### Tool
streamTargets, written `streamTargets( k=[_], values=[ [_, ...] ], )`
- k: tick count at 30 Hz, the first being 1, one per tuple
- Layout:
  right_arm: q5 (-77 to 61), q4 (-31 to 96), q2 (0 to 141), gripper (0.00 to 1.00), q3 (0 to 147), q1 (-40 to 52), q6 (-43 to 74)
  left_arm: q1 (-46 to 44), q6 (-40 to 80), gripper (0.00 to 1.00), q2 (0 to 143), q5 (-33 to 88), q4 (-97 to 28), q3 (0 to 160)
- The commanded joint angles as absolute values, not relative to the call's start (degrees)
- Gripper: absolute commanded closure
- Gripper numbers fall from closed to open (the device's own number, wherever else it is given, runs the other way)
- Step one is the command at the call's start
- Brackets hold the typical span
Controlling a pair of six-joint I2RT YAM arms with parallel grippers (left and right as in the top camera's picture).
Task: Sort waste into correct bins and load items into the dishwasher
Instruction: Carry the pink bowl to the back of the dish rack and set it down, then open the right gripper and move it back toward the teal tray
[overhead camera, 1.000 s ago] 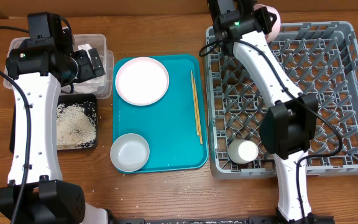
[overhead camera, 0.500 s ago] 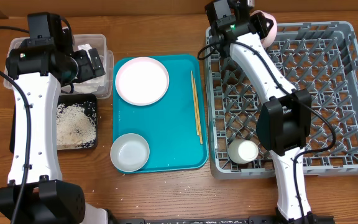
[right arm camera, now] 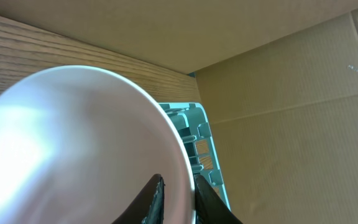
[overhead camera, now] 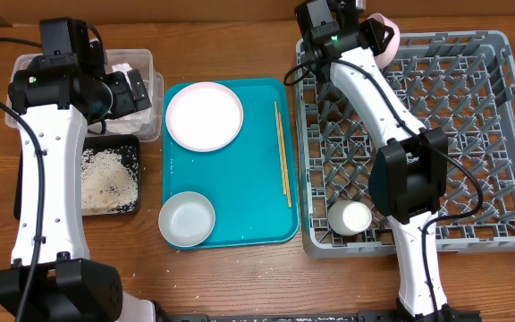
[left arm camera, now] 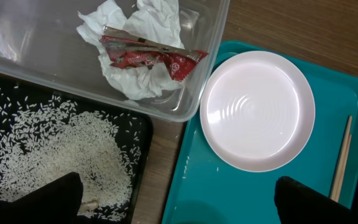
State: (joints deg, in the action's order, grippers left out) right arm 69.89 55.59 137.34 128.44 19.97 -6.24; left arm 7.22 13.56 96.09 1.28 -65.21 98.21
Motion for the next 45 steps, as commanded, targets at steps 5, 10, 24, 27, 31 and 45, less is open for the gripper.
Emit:
streamTargets(
  k=[5, 10, 24, 27, 31, 45],
  values=[
    [70.3, 56.6, 138.2, 0.79, 128.5, 21.4, -5.8, 7.1, 14.4, 0.0, 95.5, 1.1, -65.4, 99.1],
    [69.6, 60.0, 140.8, 0.79, 128.4, 22.7, -5.8, 7.1, 14.4, 0.0, 95.5, 1.1, -65.4, 99.1],
    [69.4, 64.7, 141.8, 0.72, 128.2, 27.7, -5.8, 7.1, 14.4, 0.0, 95.5, 1.1, -65.4, 99.1],
    [70.5, 66.1, 141.8, 0.63, 128.2, 29.0, -5.8, 7.1, 14.4, 0.0, 95.5, 1.1, -65.4, 99.1],
    [74.6, 66.3, 141.8, 0.41, 128.3, 30.3, -5.8, 7.1, 14.4, 0.0, 95.5, 1.1, -65.4, 99.1],
    [60.9, 66.4, 131.5, 0.21, 128.4, 30.1, 0.6, 7.1, 14.4, 0.0, 95.5, 1.1, -65.4, 99.1]
  ],
)
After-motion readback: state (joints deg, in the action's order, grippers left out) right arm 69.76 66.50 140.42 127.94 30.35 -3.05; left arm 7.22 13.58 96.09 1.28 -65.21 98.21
